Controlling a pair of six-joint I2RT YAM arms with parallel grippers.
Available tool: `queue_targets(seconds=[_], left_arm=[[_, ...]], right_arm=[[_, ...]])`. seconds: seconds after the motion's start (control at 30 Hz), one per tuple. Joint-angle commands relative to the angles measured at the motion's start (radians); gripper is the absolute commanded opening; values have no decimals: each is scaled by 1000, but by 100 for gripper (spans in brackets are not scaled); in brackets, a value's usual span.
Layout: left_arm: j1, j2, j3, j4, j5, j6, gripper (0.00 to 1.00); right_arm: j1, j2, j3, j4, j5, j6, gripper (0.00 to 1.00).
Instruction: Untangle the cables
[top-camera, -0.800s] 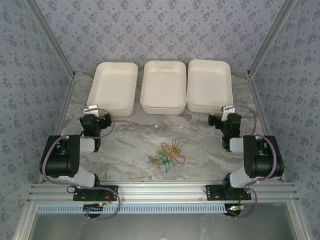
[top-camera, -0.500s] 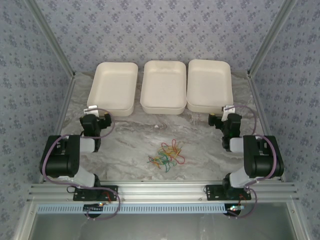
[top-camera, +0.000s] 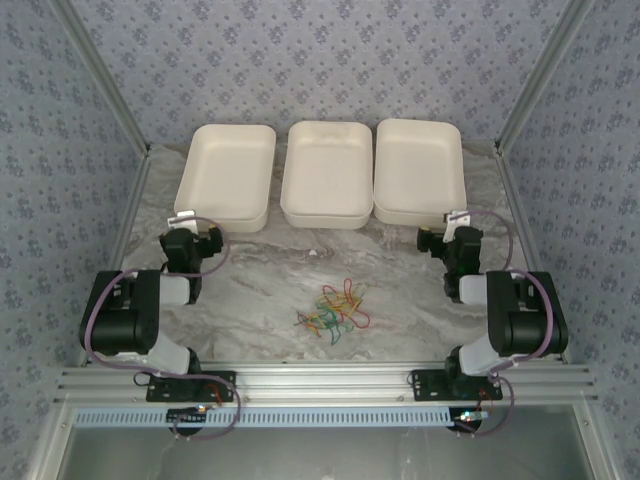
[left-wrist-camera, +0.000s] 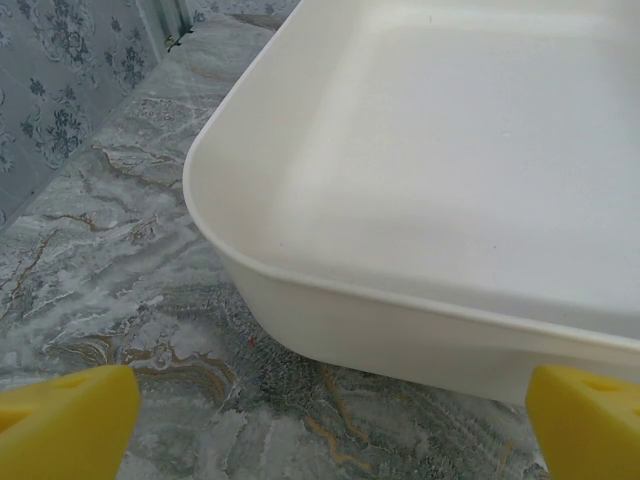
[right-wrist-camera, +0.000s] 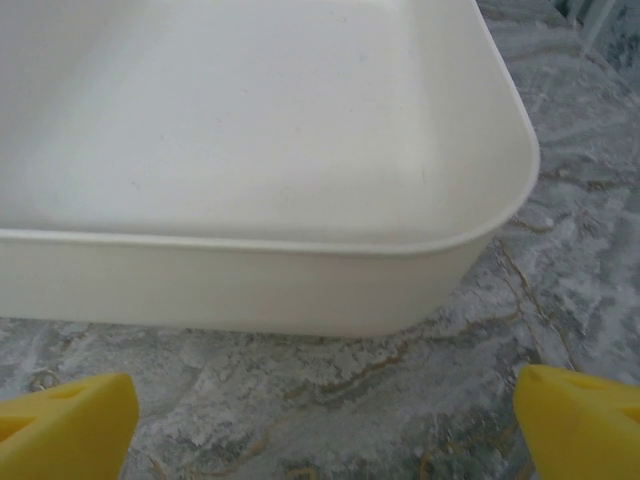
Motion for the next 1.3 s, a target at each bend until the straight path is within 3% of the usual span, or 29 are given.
queue_targets(seconds=[0.0, 0.07, 0.13, 0.23, 0.33, 0.4, 0.43, 0.47, 0.57, 0.63, 0.67, 0.73, 0.8, 0.9, 1.03, 1.27], left_arm=[[-72, -113, 2, -51, -86, 72, 99], [-148, -239, -3, -106, -174, 134, 99], [-169, -400, -17, -141, -156, 110, 99], [-196, -655, 64, -362, -155, 26, 99], [-253, -798, 227, -573, -160, -50, 99], [-269, -827, 388, -856, -218, -299, 99], [-264, -830, 508, -1126, -205, -480, 99], [-255, -830, 567, -1237, -159, -577, 99], [-154, -831, 542, -1155, 293, -705, 99], [-172, -769, 590, -1260, 406, -780, 98], [-223, -732, 614, -1339, 412, -789, 90], [-396, -685, 623, -1455, 304, -794, 77], [-560, -636, 589, -1496, 210, -815, 69], [-745, -564, 498, -1494, 120, -923, 60], [-969, -514, 375, -1410, 10, -1110, 60], [-1150, -403, 314, -1311, -73, -1340, 63]], right_arm=[[22, -117, 79, -199, 124, 26, 99], [50, -184, 78, -245, 161, 32, 99], [79, -301, 93, -332, 172, 58, 99], [153, -524, 191, -564, 216, 118, 99], [214, -674, 366, -787, 206, 244, 99], [213, -696, 515, -1047, 181, 471, 99], [205, -694, 582, -1187, 155, 598, 99], [196, -694, 598, -1233, 82, 675, 99], [100, -678, 648, -1303, -215, 674, 97], [133, -662, 699, -1423, -266, 683, 85], [184, -661, 711, -1473, -255, 679, 80], [306, -671, 710, -1529, -218, 685, 71], [466, -681, 690, -1556, -170, 700, 63], [724, -691, 644, -1610, 1, 754, 59], [997, -685, 550, -1639, 188, 862, 58], [1261, -592, 413, -1534, 279, 1041, 58]])
